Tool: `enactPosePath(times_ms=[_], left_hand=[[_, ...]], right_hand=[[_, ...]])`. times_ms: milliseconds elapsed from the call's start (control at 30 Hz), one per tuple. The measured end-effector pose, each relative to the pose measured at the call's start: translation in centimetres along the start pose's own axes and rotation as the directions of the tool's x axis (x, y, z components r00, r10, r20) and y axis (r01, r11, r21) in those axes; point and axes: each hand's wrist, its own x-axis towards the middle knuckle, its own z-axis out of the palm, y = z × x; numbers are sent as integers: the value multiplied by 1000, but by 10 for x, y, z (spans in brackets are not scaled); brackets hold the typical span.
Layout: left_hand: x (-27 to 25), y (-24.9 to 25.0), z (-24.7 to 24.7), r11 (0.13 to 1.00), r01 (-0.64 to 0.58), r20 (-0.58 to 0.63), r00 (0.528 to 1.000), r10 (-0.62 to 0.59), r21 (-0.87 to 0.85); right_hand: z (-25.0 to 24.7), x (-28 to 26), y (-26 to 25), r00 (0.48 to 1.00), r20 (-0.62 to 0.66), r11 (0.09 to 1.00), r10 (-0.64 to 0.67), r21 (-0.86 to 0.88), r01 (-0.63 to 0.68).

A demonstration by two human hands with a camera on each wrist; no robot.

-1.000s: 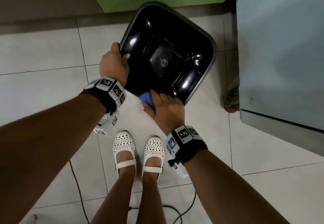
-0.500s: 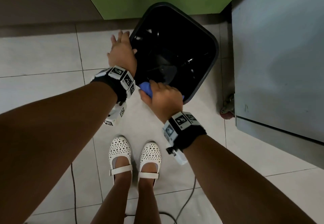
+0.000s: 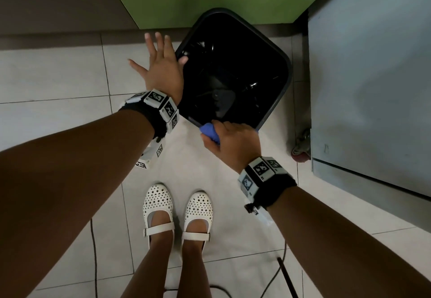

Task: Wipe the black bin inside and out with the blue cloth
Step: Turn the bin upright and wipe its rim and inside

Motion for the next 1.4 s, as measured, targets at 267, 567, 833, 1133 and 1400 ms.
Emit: enactPosePath(times_ms=[267, 567, 833, 1133, 1400], left_hand=[[1, 2, 5, 996, 46, -101, 993, -54, -76], [1, -1, 1, 989, -108, -99, 990, 98, -105], [8, 0, -4, 982, -118, -94, 990, 105, -148], [7, 11, 0, 980, -106, -103, 991, 89, -167], [12, 9, -7, 970, -224, -44, 974, 221, -95]], right_hand=[[2, 7, -20, 993, -19, 992, 113, 53, -112], [-3, 0, -4, 999, 47, 1000, 18, 0, -18], [3, 14, -21, 988, 31, 985, 154, 72, -156], [-1, 12, -12, 993, 62, 995, 101, -28, -99], [14, 45, -49, 969, 18, 969, 247, 19, -247]])
